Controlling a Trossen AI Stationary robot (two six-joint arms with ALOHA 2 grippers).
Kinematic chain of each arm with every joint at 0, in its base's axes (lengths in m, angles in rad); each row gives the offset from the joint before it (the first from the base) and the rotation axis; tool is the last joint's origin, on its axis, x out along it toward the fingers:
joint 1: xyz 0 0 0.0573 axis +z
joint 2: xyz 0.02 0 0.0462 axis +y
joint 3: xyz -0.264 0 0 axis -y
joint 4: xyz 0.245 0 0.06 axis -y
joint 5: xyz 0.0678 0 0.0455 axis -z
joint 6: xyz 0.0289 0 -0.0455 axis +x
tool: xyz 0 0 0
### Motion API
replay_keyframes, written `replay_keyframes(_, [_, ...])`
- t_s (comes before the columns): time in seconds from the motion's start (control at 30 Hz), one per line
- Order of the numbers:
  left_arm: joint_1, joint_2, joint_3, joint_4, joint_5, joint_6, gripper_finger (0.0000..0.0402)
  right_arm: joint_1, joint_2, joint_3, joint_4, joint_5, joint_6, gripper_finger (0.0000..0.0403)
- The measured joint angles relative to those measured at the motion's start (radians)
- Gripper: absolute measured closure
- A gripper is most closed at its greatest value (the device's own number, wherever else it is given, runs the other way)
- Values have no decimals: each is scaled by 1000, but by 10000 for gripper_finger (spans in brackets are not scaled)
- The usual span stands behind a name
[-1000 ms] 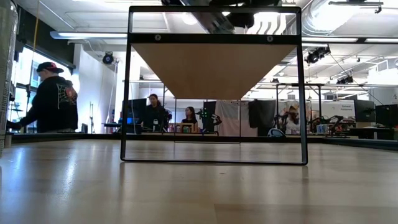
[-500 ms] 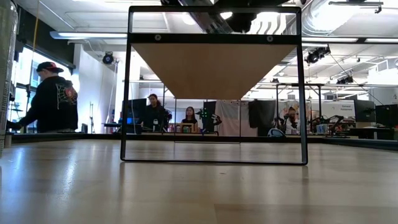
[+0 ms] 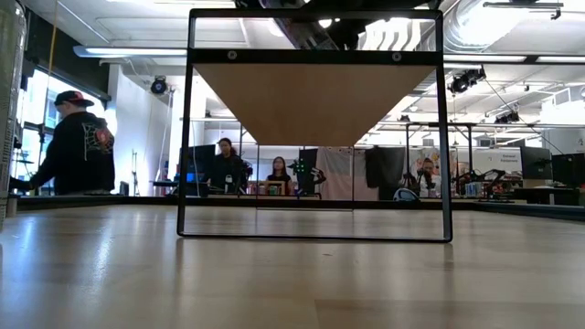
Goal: Place canned beverage on shelf
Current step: Put the top white pink soda can on the shelf
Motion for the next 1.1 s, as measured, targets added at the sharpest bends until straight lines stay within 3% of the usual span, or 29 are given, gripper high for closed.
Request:
replay_keyframes(0.63, [0,0,-1,4,4,-26,181,0,-1,0,-2,-1,30,116])
replay_keyframes(1.1, [0,0,-1,3,3,-27,168,0,-1,0,-2,0,30,132])
